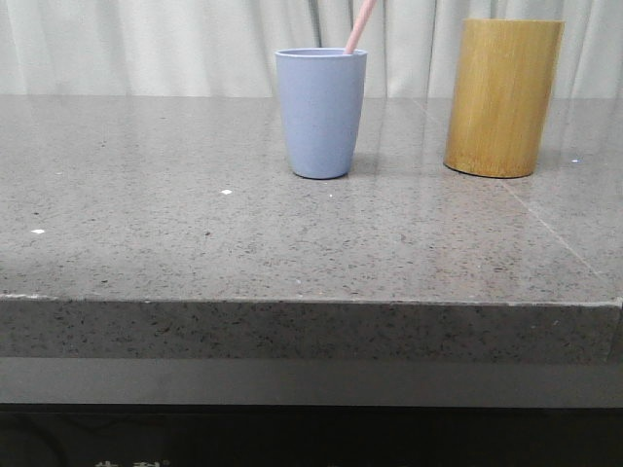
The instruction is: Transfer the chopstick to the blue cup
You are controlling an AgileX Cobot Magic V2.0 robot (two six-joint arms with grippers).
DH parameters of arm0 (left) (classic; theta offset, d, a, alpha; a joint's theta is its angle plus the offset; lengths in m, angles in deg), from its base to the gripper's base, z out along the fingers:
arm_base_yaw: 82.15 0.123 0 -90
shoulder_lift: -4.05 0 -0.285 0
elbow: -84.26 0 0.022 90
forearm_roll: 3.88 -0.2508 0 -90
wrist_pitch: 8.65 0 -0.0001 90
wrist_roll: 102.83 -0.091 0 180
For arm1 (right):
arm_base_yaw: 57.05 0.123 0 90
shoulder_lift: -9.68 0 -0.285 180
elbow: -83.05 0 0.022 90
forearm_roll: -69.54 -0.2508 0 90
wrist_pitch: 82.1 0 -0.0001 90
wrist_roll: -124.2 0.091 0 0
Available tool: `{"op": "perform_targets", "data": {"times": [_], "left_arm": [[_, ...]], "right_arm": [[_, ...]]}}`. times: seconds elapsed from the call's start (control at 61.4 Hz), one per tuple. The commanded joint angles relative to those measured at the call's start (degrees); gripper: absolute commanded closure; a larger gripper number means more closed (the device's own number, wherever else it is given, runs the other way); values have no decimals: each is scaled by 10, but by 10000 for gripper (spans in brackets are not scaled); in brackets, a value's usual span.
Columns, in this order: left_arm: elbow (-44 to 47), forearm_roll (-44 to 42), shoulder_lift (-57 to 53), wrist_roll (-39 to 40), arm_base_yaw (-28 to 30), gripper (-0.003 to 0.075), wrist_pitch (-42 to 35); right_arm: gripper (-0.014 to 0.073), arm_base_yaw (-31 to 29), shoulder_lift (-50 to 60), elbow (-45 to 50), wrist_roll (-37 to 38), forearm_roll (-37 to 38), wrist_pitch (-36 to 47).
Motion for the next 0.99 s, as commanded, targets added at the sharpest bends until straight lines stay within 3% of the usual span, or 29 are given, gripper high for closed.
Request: {"op": "perform_targets", "data": {"times": [0.0, 0.114, 0.228, 0.424, 0.586, 0.733, 0.977], "left_arm": [[-13, 2, -1, -1, -4, 739, -48], [18, 4, -27, -4, 7, 739, -86], [89, -4, -94, -14, 61, 739, -163], [284, -7, -233, -14, 188, 739, -359], [445, 7, -352, -12, 250, 739, -487], [547, 80, -437, -12, 290, 739, -514], [607, 84, -507, -12, 303, 739, -513]], "right_arm": [[711, -2, -4, -12, 0, 3, 44], [711, -2, -4, -12, 0, 3, 43], [711, -2, -4, -12, 0, 3, 44], [711, -2, -4, -12, 0, 3, 44], [711, -2, -4, -12, 0, 3, 44], [711, -2, -4, -12, 0, 3, 44], [711, -2, -4, -12, 0, 3, 44]]}}
